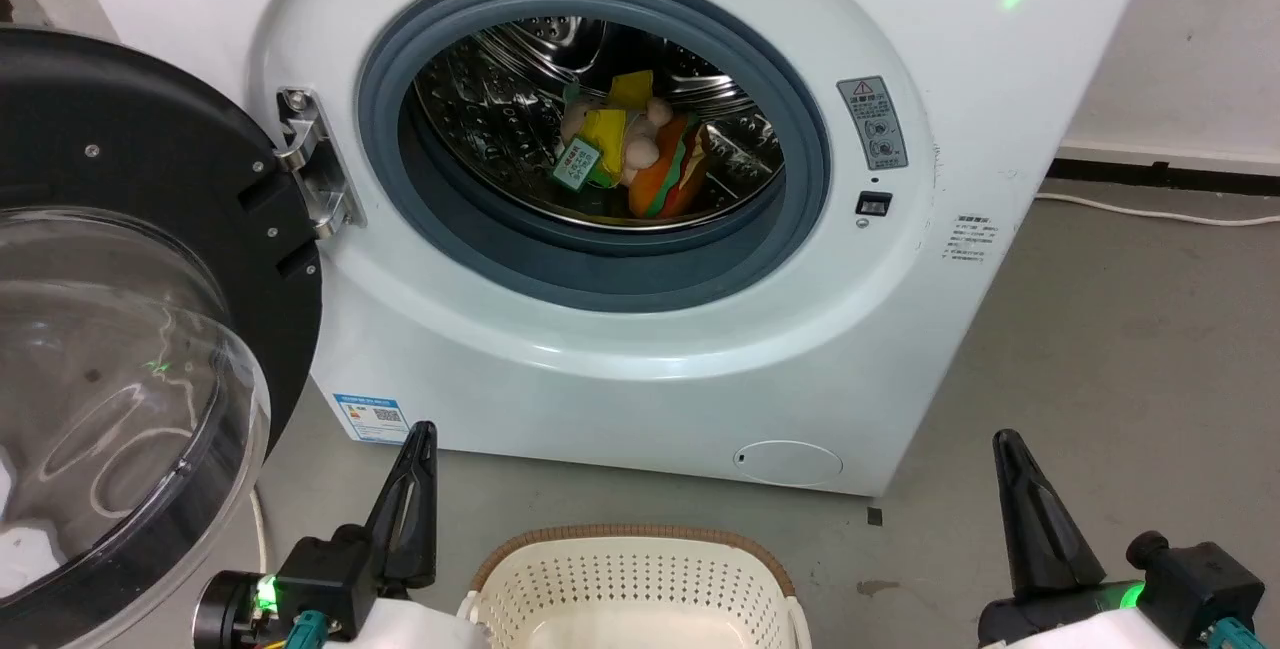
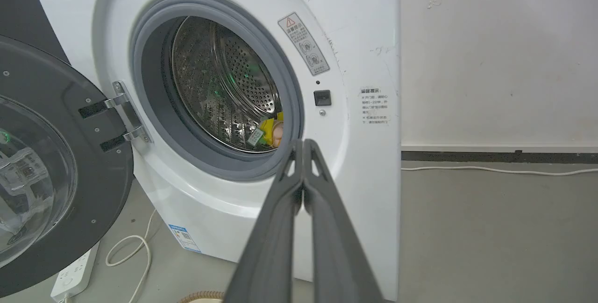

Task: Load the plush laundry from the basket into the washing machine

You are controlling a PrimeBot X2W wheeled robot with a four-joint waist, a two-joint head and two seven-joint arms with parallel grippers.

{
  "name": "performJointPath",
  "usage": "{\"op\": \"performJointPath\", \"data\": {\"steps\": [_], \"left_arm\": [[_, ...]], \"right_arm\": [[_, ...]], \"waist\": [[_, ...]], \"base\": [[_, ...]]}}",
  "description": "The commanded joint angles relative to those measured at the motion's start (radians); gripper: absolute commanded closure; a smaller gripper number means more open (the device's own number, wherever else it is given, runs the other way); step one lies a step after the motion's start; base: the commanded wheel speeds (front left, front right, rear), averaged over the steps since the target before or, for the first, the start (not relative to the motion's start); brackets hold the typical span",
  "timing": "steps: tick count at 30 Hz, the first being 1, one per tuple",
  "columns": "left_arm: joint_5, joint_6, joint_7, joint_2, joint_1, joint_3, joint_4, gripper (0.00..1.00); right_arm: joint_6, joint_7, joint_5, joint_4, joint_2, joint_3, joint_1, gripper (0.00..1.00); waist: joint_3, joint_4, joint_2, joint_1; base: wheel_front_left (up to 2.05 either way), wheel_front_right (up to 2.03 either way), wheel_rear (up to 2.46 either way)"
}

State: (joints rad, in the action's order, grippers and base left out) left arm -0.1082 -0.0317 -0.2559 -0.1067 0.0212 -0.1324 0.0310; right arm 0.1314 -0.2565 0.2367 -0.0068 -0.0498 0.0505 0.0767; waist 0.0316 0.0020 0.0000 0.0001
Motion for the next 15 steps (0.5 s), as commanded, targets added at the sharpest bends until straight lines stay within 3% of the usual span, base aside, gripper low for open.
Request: {"op": "performJointPath", "data": {"steps": [1,15], "left_arm": [[0.001,0.000,0.003,0.001,0.000,0.002,0.000,1.00],[0.013,0.004,0.031,0.007,-0.003,0.016,-0.004,1.00]], "right_arm": [[0.000,0.003,-0.002,0.000,0.000,0.000,-0.001,1.00],[0.000,0.031,-0.029,0.001,0.000,-0.006,-0.009,1.00]], "waist": [[0.000,0.000,0.0000,0.0000],[-0.004,0.000,0.0000,0.0000]], "base": [[0.00,0.00,0.00],[0.00,0.00,0.00]]}}
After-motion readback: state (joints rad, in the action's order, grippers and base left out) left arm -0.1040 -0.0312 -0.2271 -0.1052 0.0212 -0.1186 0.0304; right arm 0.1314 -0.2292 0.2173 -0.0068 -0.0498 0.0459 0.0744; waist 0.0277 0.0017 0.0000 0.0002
